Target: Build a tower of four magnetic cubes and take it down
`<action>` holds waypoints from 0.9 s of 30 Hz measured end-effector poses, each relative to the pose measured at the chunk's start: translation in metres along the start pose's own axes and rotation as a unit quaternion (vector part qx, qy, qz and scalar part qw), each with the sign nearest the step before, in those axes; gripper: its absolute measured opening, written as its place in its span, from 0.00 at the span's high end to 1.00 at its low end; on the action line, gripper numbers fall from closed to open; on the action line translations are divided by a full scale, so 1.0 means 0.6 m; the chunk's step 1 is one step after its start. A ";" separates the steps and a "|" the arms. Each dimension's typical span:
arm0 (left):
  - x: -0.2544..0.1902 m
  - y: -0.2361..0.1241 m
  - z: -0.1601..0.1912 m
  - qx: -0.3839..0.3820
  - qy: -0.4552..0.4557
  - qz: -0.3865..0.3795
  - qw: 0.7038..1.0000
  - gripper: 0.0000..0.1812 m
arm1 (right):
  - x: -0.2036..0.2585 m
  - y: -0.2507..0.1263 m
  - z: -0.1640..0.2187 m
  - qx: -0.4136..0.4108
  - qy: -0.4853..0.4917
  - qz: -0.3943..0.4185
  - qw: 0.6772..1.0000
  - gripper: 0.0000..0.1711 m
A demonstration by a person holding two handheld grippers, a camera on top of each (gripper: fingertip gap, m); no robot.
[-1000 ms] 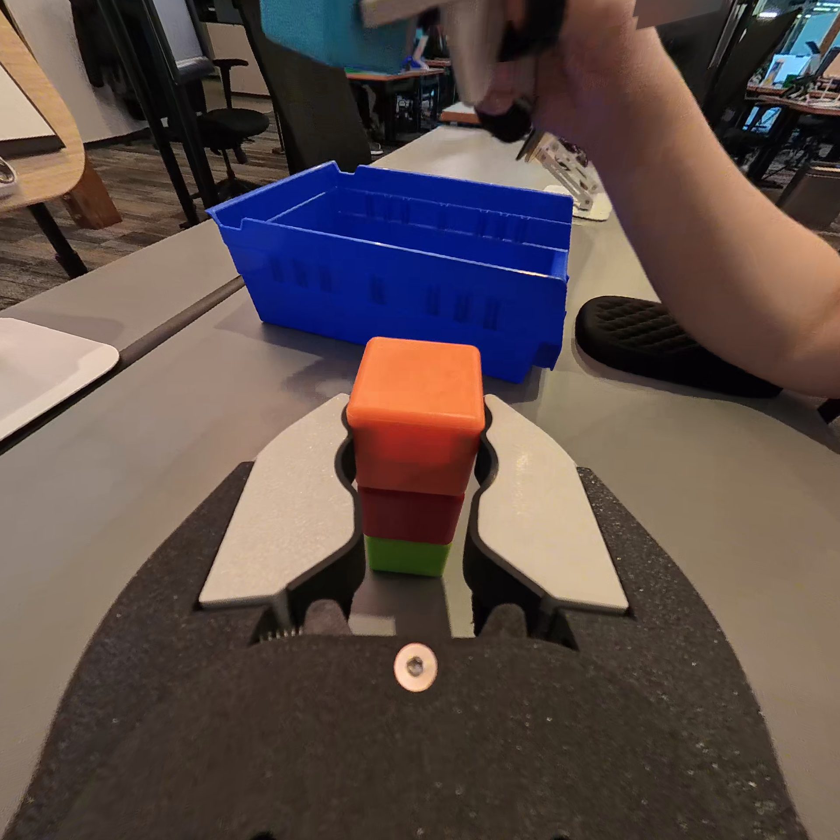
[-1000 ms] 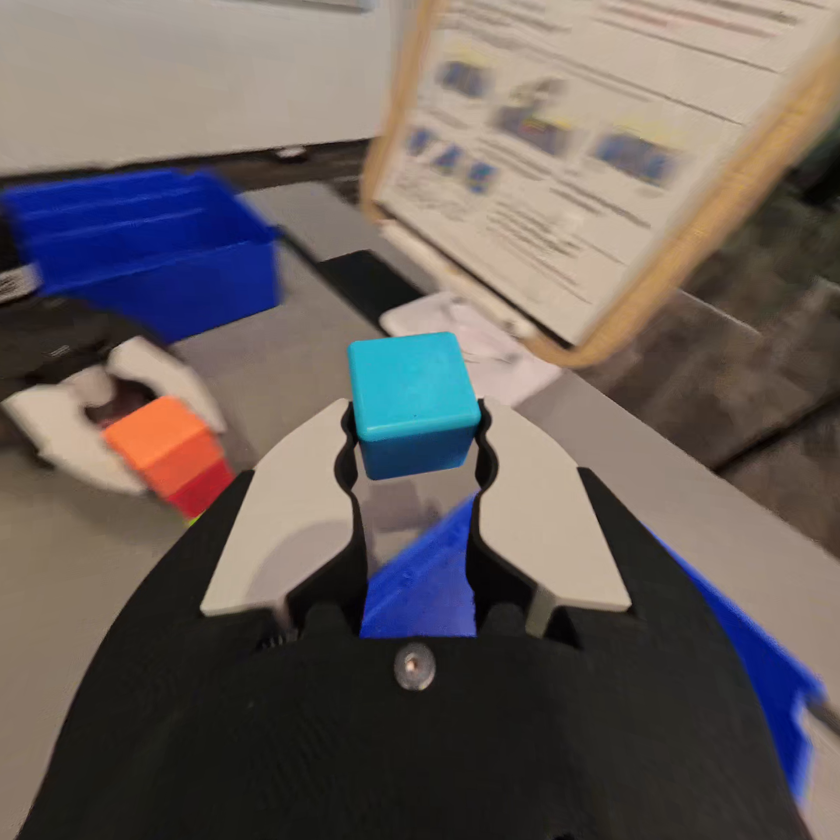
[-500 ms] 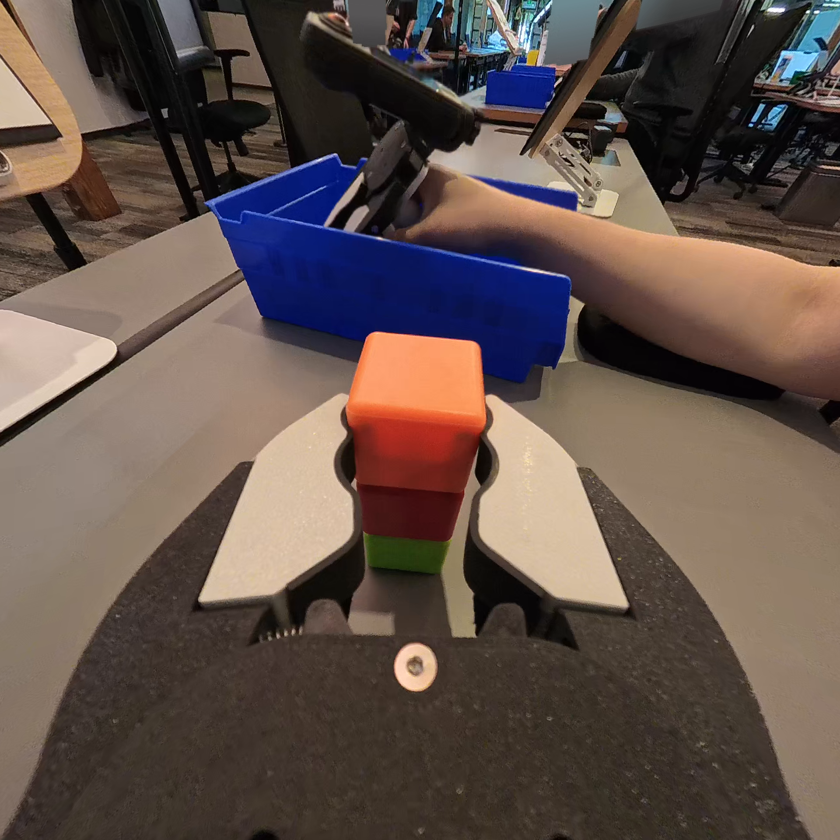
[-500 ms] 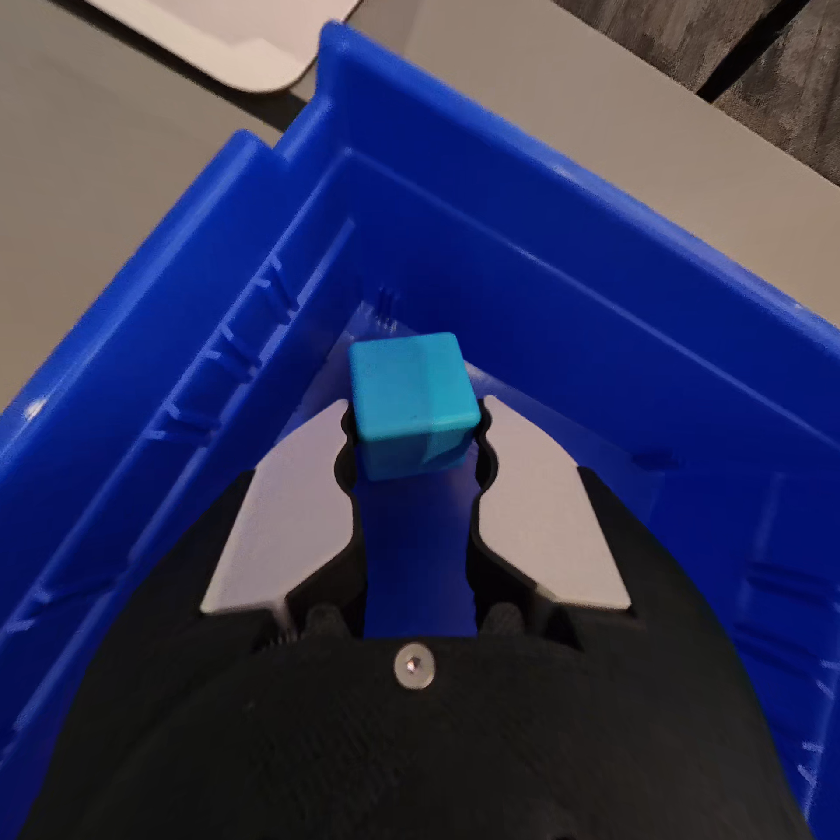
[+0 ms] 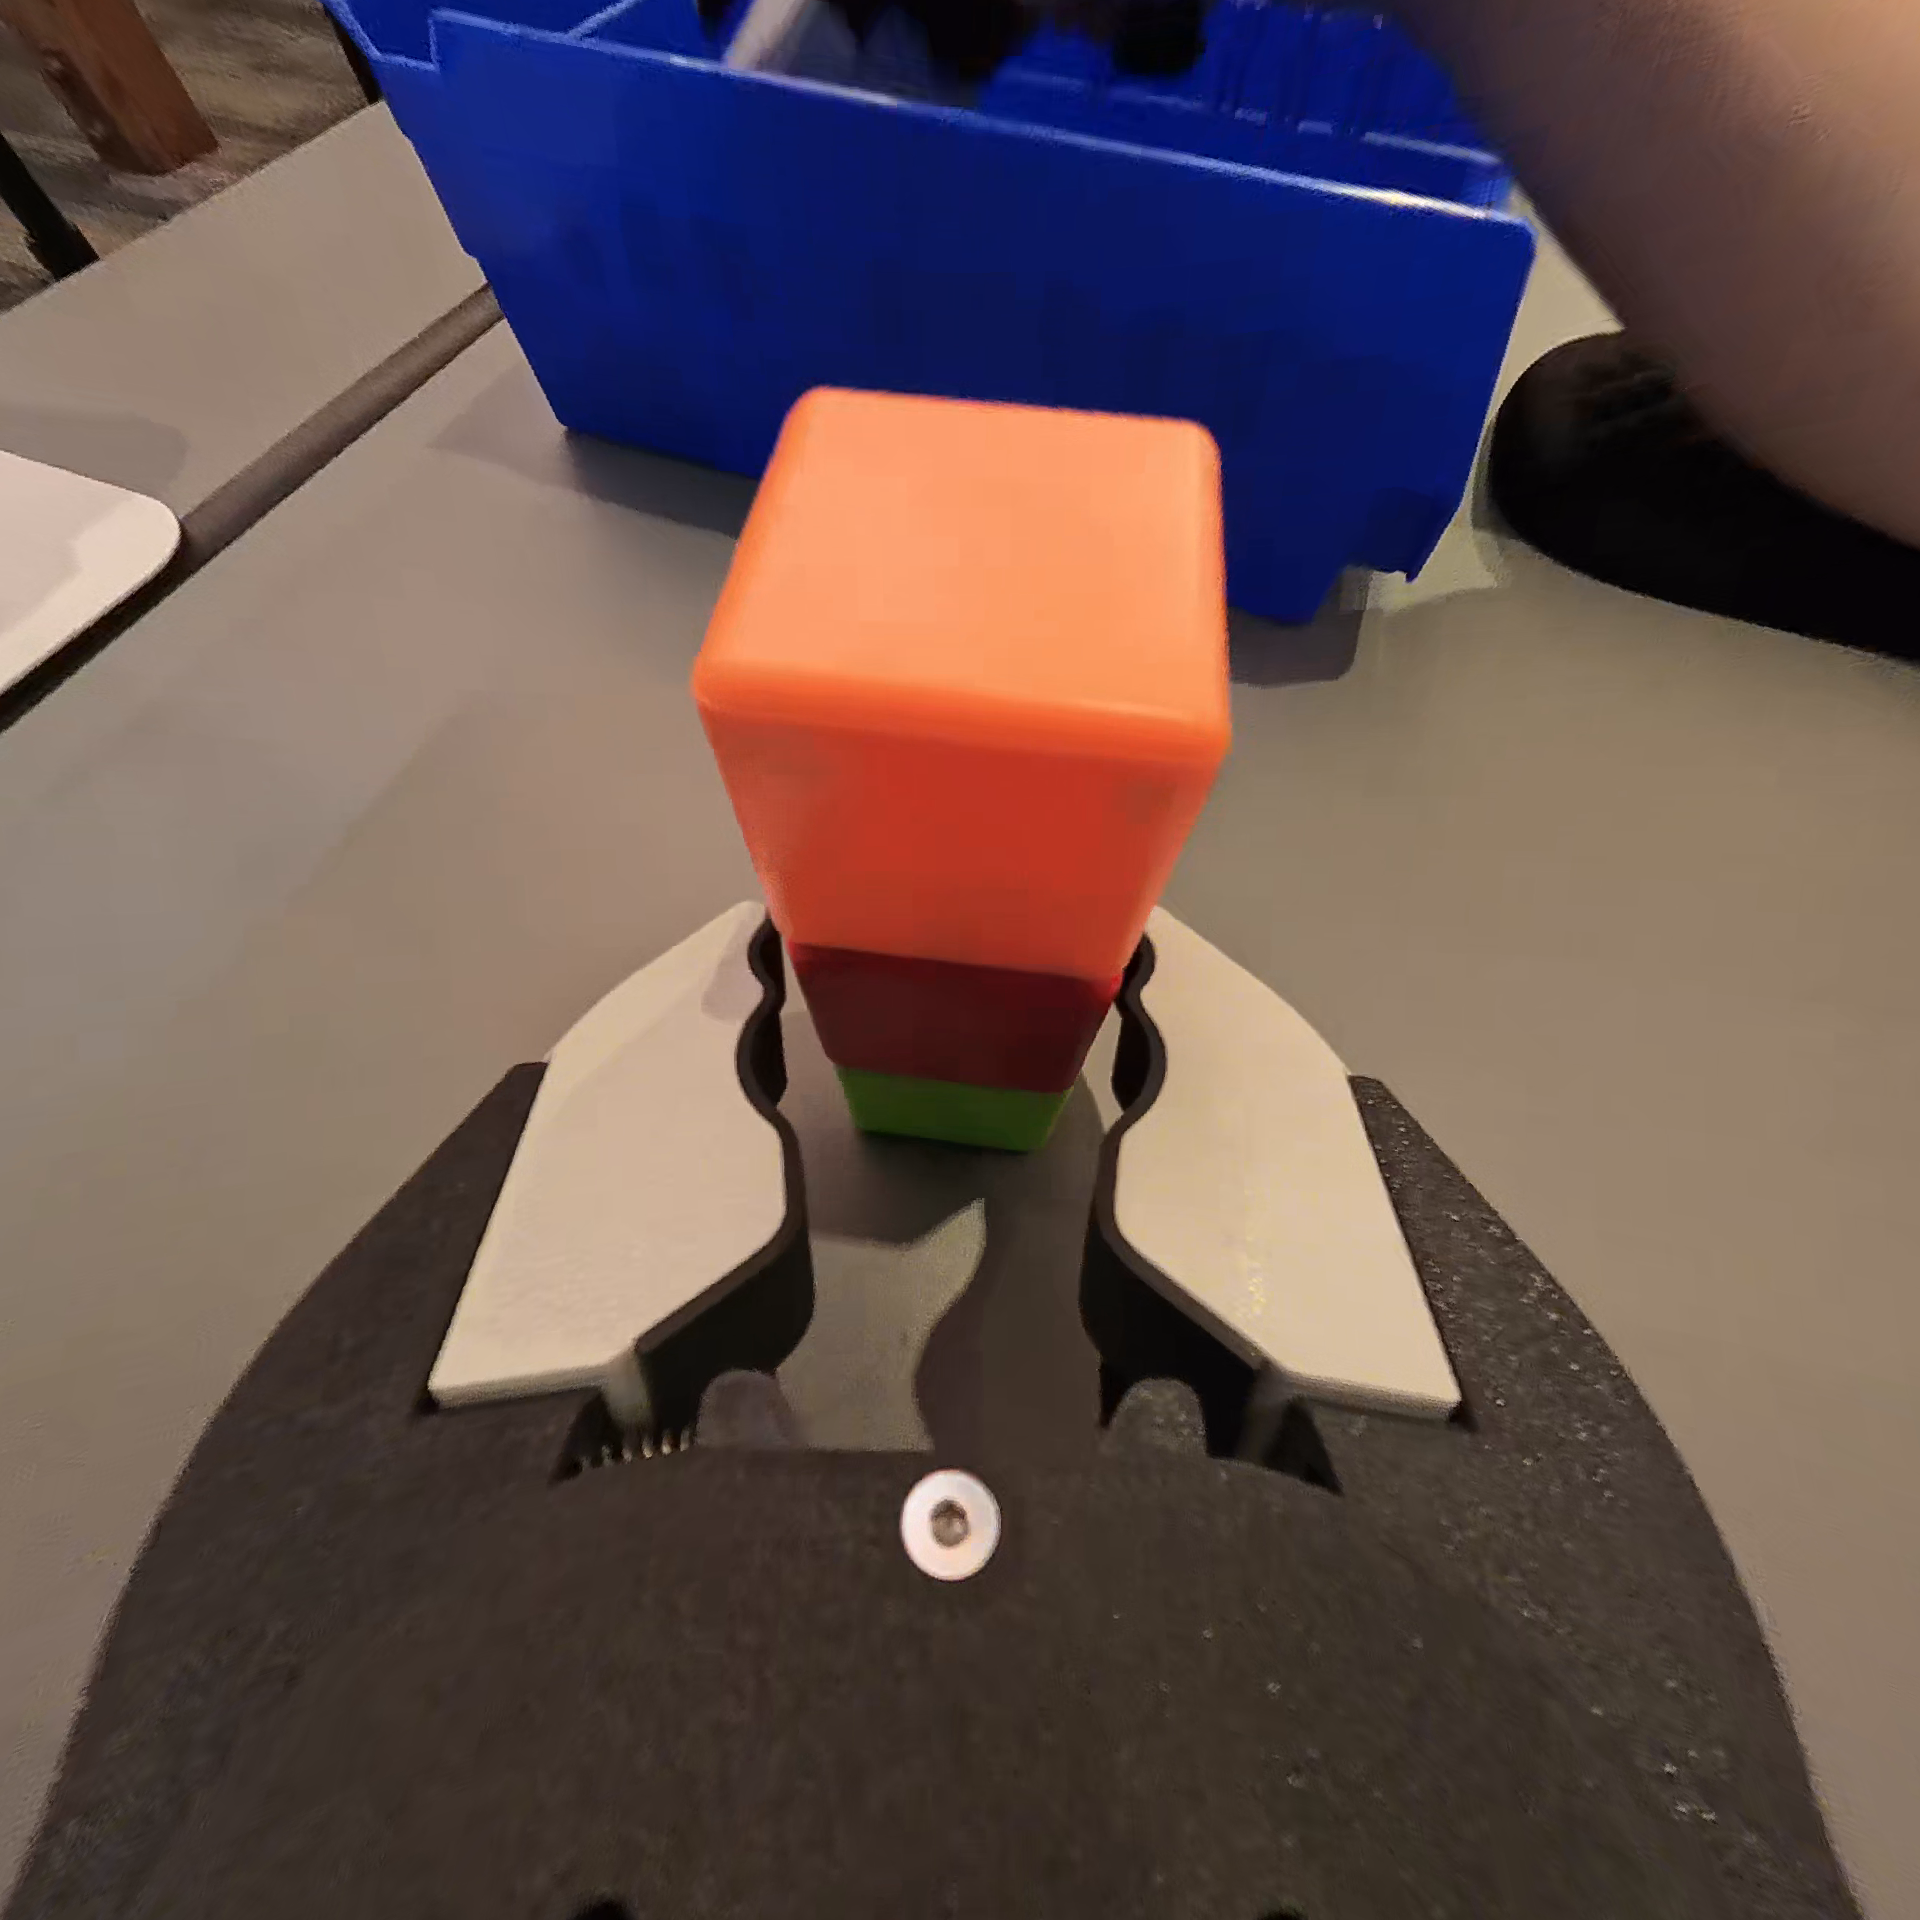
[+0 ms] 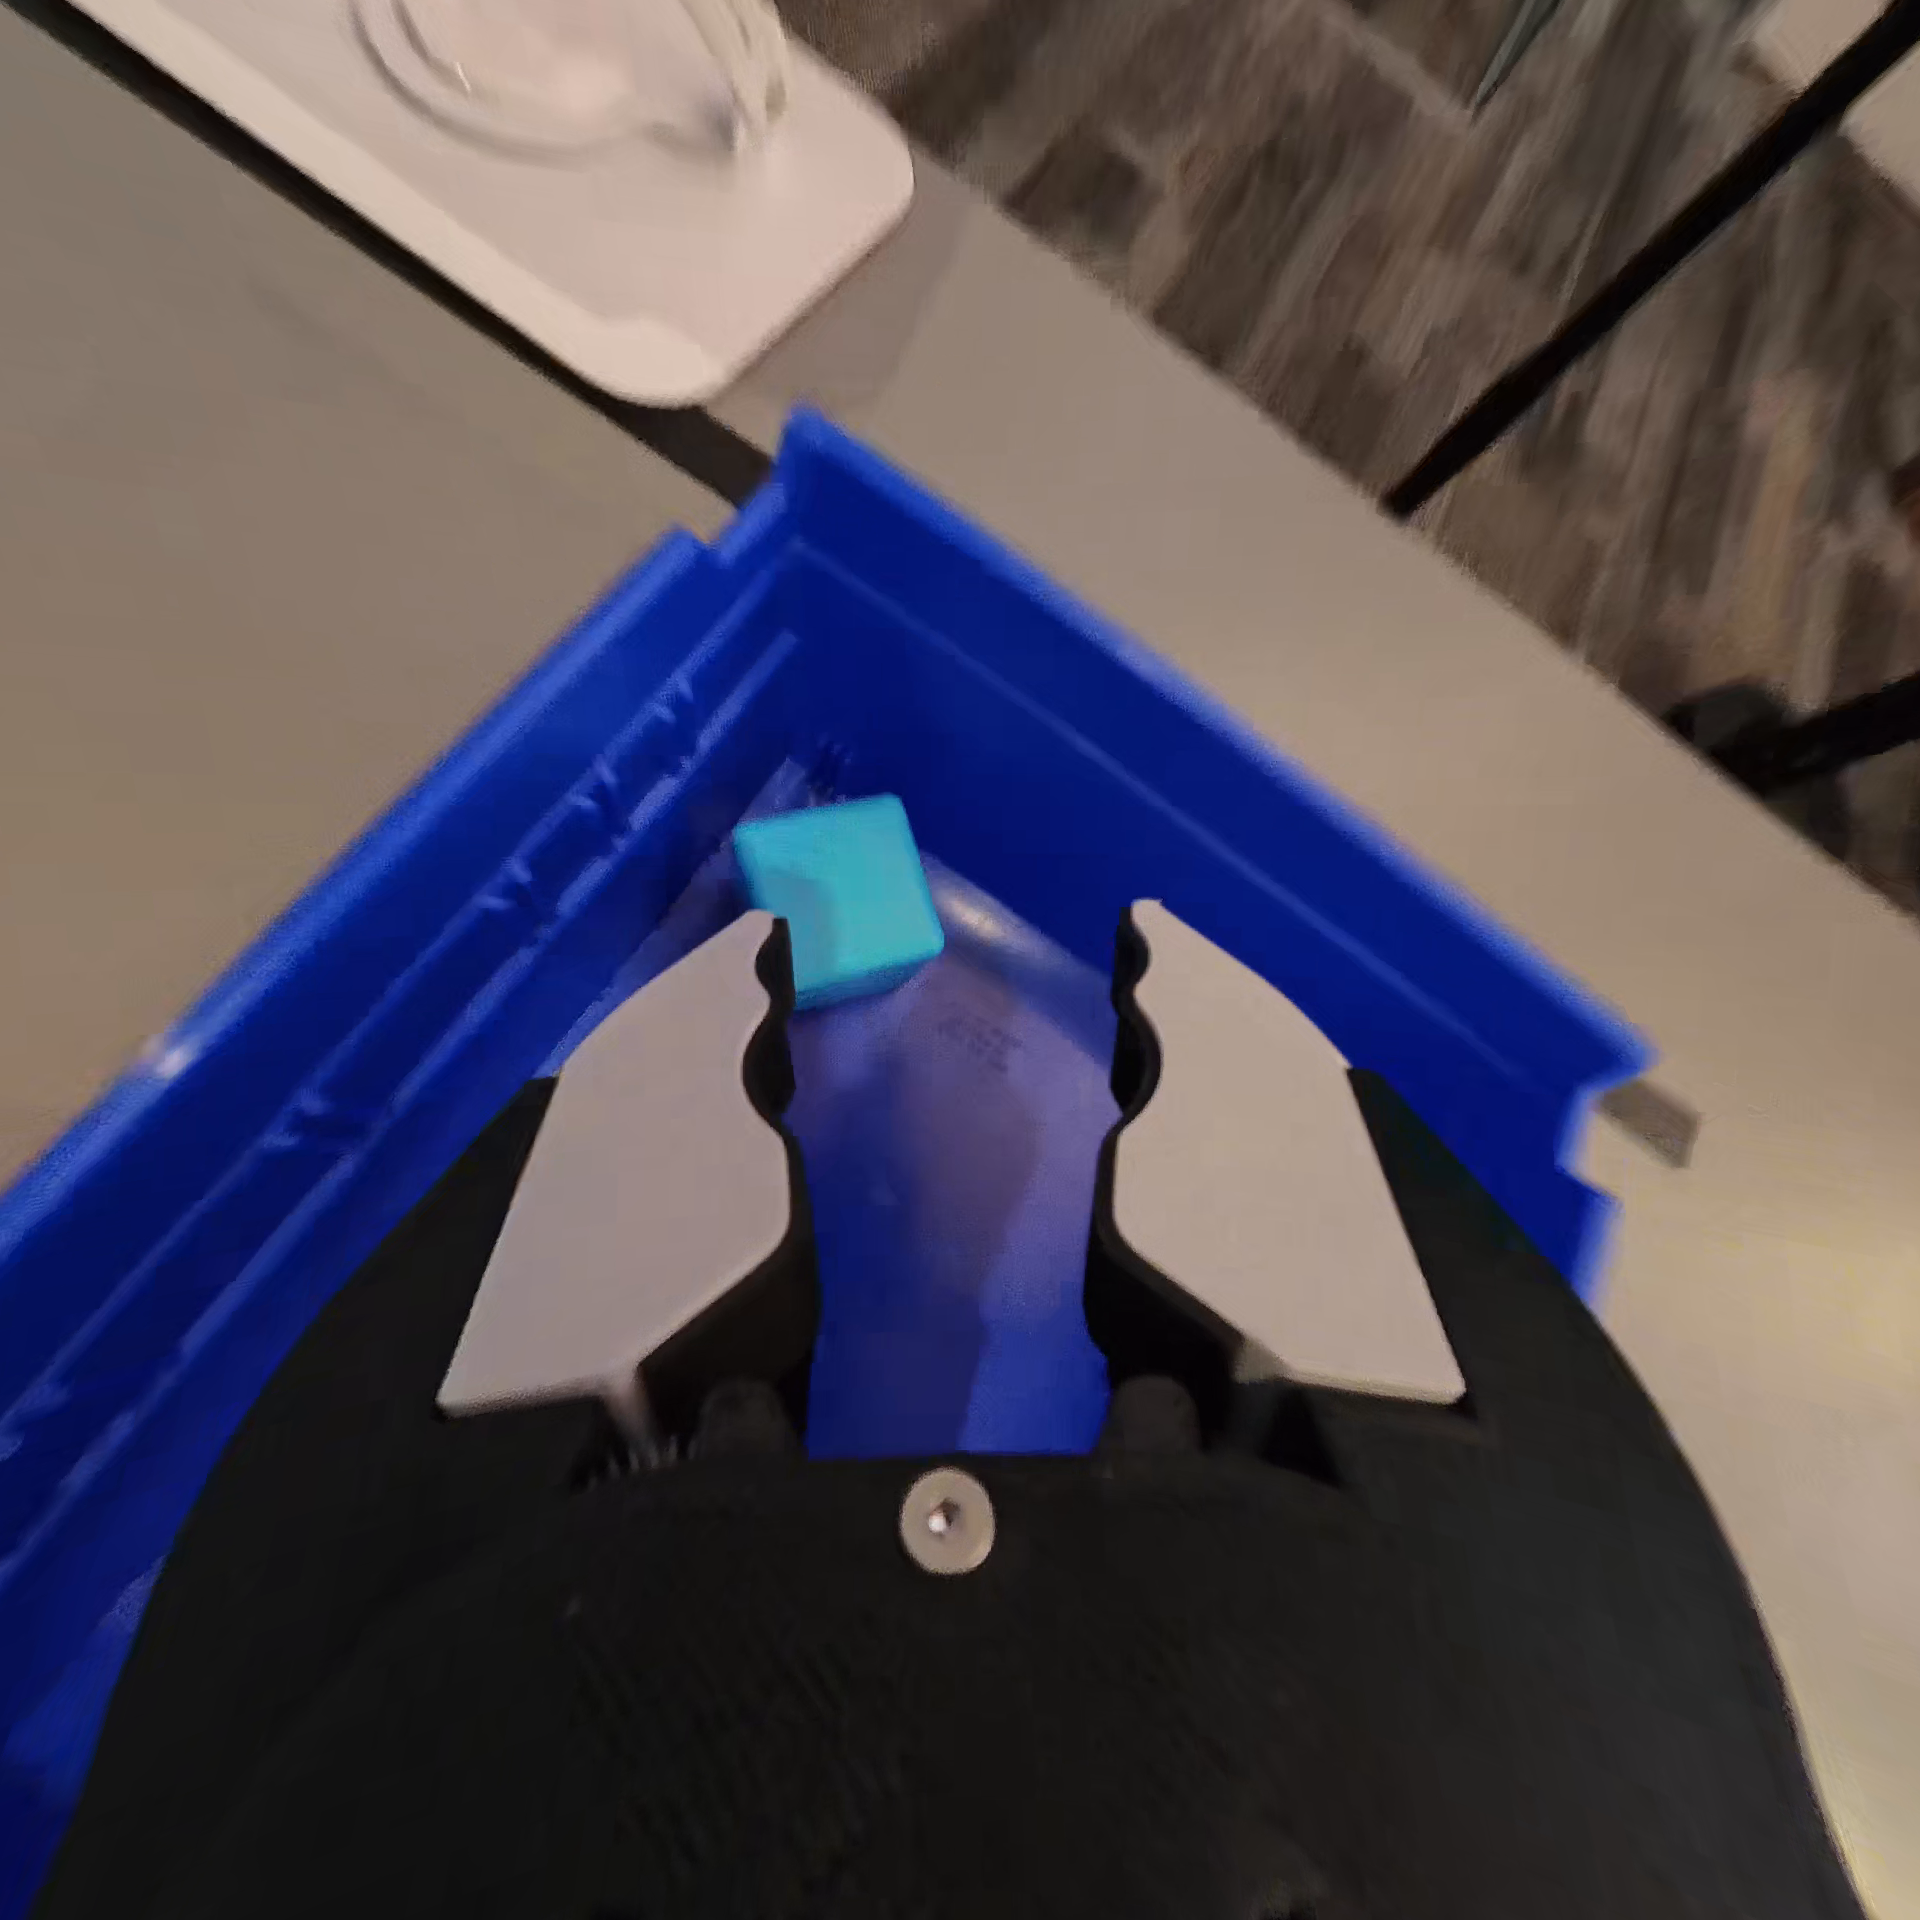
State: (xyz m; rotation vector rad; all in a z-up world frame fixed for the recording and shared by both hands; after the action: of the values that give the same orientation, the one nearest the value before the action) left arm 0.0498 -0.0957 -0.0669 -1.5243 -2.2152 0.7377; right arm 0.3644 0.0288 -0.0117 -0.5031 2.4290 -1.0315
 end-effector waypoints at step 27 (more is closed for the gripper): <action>-0.010 0.007 0.000 -0.042 0.031 0.032 0.998 0.69 | 0.320 -0.091 -0.072 -0.114 -0.324 -0.405 0.847 0.70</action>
State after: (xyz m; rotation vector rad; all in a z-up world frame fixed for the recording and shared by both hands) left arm 0.0552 -0.1002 -0.0691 -1.6430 -2.1860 0.6130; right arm 0.1900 -0.0761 0.0053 -1.7441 1.7012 -0.6603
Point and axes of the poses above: each gripper's, where its closed fingertips meet, y out along the fingers, z out of its underside, x = y × z across the jaws, the point moved 10 cm from there along -y, back along the fingers, and after that the axes turned 7 degrees about x, right-handed, at the moved point
